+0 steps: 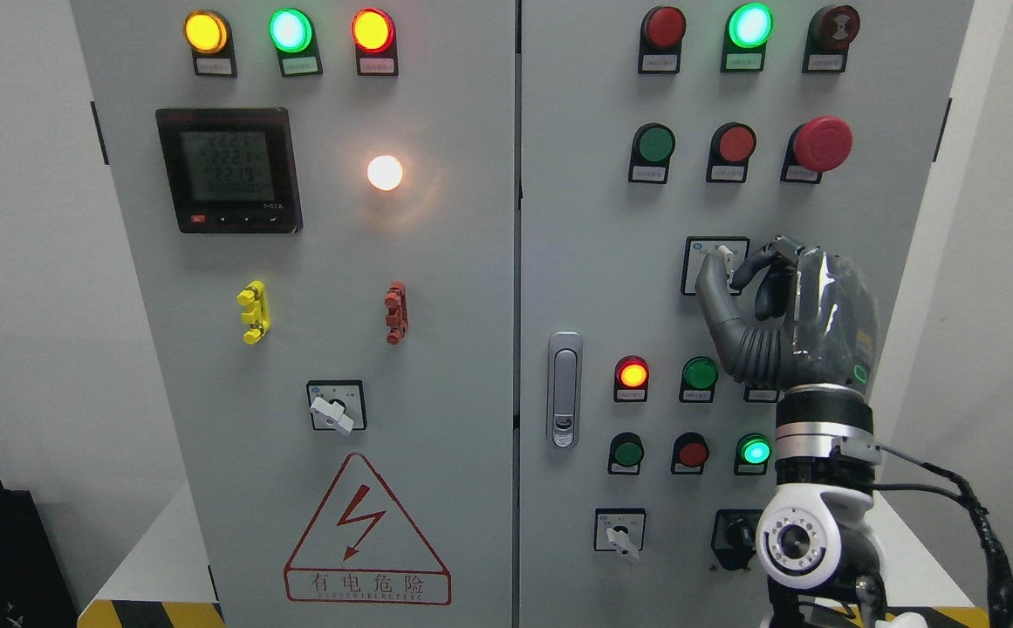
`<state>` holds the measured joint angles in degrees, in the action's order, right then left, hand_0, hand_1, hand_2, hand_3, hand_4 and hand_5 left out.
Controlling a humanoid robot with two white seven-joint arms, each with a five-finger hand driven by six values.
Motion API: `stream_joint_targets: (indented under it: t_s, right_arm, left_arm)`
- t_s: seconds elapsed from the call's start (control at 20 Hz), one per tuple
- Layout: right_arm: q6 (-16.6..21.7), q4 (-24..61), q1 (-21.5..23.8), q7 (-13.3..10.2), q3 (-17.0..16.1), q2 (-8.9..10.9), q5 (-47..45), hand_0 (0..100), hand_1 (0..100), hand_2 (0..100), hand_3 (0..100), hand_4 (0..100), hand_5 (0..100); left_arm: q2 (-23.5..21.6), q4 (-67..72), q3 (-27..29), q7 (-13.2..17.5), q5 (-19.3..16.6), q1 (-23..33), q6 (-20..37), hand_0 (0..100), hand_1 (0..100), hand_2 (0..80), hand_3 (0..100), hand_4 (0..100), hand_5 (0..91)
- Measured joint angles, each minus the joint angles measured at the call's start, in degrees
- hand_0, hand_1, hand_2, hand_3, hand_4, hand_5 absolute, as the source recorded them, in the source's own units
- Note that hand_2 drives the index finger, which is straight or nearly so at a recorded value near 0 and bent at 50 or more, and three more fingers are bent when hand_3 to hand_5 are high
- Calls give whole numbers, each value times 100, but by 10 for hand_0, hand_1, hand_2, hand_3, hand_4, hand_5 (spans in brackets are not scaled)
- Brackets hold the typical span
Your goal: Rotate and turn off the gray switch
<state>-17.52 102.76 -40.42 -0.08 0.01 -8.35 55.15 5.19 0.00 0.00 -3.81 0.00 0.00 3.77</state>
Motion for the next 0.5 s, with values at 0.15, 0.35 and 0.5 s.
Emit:
stream_joint_targets:
  t_s: [0.15, 0.35, 0.5]
  right_arm:
    - [0, 0, 0, 0, 0, 0, -3, 554, 443, 693, 1000, 980, 1000]
    - [14, -1, 1, 0, 0, 0, -12, 430, 444, 698, 1000, 980, 1000]
    - [28, -1, 7, 0, -2, 0, -16, 371, 448, 699, 1000, 981, 1000]
  left_arm:
    - [0, 0, 0, 0, 0, 0, 0, 120, 389, 0, 0, 0, 0]
    - [0, 0, 0, 0, 0, 0, 0, 120, 389, 0, 0, 0, 0]
    - [0, 0, 0, 0, 0, 0, 0, 120, 389, 0, 0, 0, 0]
